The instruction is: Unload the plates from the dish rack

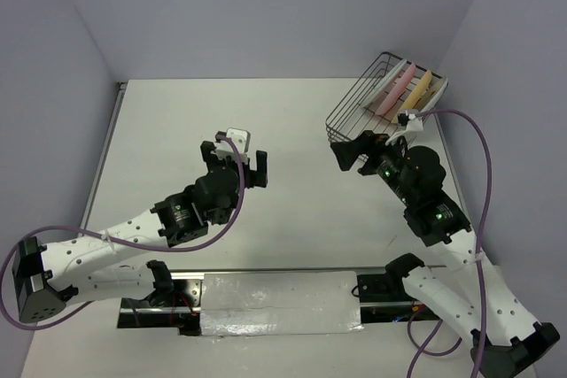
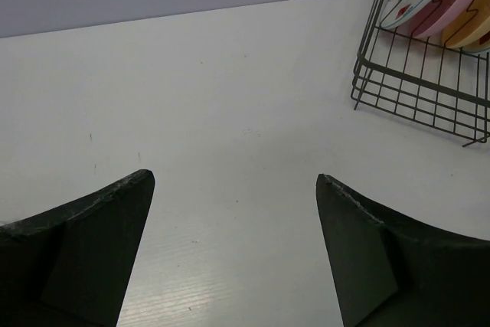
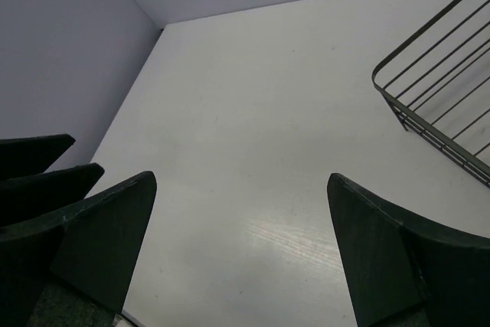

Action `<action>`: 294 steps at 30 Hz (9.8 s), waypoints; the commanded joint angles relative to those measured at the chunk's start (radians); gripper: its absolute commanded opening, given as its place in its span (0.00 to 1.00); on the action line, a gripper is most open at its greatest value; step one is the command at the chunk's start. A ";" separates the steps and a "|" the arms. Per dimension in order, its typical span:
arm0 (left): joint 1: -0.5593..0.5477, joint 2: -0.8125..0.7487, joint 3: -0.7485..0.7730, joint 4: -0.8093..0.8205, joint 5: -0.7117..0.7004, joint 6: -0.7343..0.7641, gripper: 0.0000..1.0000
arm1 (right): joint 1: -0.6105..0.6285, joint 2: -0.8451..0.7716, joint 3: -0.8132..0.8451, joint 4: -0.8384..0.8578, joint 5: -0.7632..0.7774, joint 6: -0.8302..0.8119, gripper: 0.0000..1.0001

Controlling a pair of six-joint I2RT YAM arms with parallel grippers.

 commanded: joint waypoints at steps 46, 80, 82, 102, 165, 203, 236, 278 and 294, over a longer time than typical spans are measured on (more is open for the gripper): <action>-0.006 -0.066 -0.072 0.094 -0.168 -0.118 0.97 | -0.508 1.153 0.955 -0.352 0.760 0.094 0.58; -0.006 -0.089 -0.074 0.090 -0.164 -0.114 0.96 | -0.561 1.300 1.023 -0.283 0.718 0.065 0.15; -0.006 -0.092 -0.078 0.094 -0.165 -0.112 0.97 | -0.563 1.300 1.041 -0.295 0.730 0.077 0.00; -0.006 -0.092 -0.083 0.097 -0.170 -0.115 0.96 | -0.558 1.295 1.275 -0.415 0.704 -0.027 0.00; -0.006 -0.111 -0.075 0.073 -0.151 -0.135 0.95 | -0.407 0.895 1.222 -0.351 0.038 -0.084 0.00; -0.009 -0.123 -0.098 0.097 -0.220 -0.104 0.95 | 0.078 0.765 0.086 0.410 -0.276 0.180 0.00; -0.009 -0.097 -0.101 0.113 -0.203 -0.103 0.95 | 0.086 0.924 -0.011 0.321 0.055 0.122 0.41; -0.007 0.003 -0.088 0.282 0.485 0.052 0.95 | -0.220 1.306 1.339 -0.525 0.598 0.060 0.52; -0.007 0.004 -0.095 0.295 0.475 0.050 0.95 | -0.334 1.369 1.279 -0.438 0.550 0.109 0.51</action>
